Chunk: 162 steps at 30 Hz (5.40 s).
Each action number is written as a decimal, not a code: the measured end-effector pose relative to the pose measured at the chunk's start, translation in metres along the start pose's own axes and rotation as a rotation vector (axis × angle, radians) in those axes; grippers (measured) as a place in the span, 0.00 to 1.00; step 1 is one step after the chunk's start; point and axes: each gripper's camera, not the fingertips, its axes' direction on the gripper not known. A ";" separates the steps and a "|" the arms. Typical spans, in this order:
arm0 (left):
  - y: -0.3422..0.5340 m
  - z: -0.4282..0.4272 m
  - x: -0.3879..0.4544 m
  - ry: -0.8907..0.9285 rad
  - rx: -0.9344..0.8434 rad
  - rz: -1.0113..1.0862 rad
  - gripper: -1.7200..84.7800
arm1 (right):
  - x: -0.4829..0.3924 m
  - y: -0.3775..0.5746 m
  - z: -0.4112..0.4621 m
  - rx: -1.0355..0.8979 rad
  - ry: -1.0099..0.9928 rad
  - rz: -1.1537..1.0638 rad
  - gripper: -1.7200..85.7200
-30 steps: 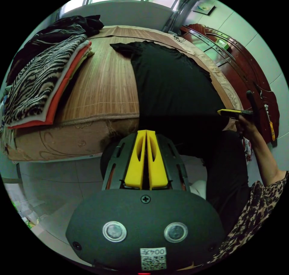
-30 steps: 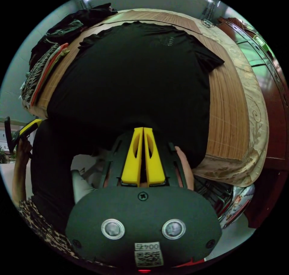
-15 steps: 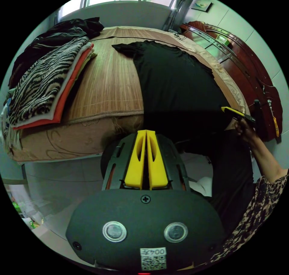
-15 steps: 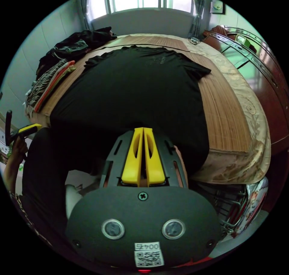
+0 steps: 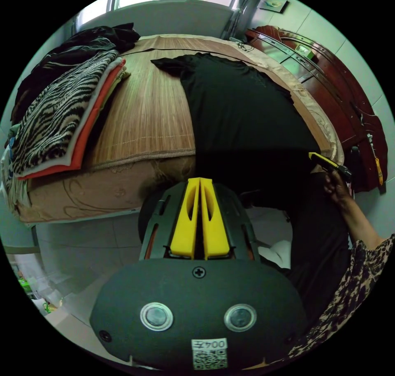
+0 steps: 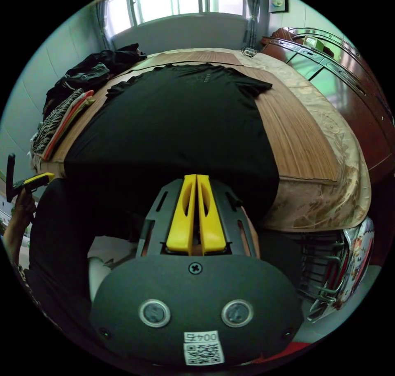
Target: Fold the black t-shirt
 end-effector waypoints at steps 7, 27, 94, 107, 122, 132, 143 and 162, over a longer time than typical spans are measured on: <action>-0.006 0.007 -0.002 0.011 -0.013 -0.027 0.02 | 0.001 0.015 -0.001 0.024 0.012 0.008 0.01; -0.030 0.032 -0.002 0.019 -0.043 -0.037 0.02 | -0.020 0.036 0.000 0.037 0.133 -0.031 0.01; -0.388 0.121 -0.057 -0.098 0.280 -0.123 0.05 | 0.076 0.028 0.044 0.101 -0.162 0.014 0.01; -0.600 0.203 -0.109 -0.216 0.194 -0.092 0.11 | 0.092 0.015 0.056 0.086 -0.156 -0.024 0.01; -0.725 0.298 -0.115 -0.224 0.117 -0.098 0.08 | 0.119 0.006 0.070 0.088 -0.214 0.038 0.01; -0.764 0.284 -0.088 -0.156 0.184 -0.105 0.04 | 0.128 0.005 0.075 0.098 -0.227 0.057 0.01; -0.812 0.274 0.024 -0.318 0.115 0.131 0.03 | 0.137 0.006 0.079 0.108 -0.250 0.074 0.01; -0.817 0.439 0.287 -0.994 -0.210 0.827 0.17 | 0.147 0.005 0.085 0.109 -0.294 0.087 0.01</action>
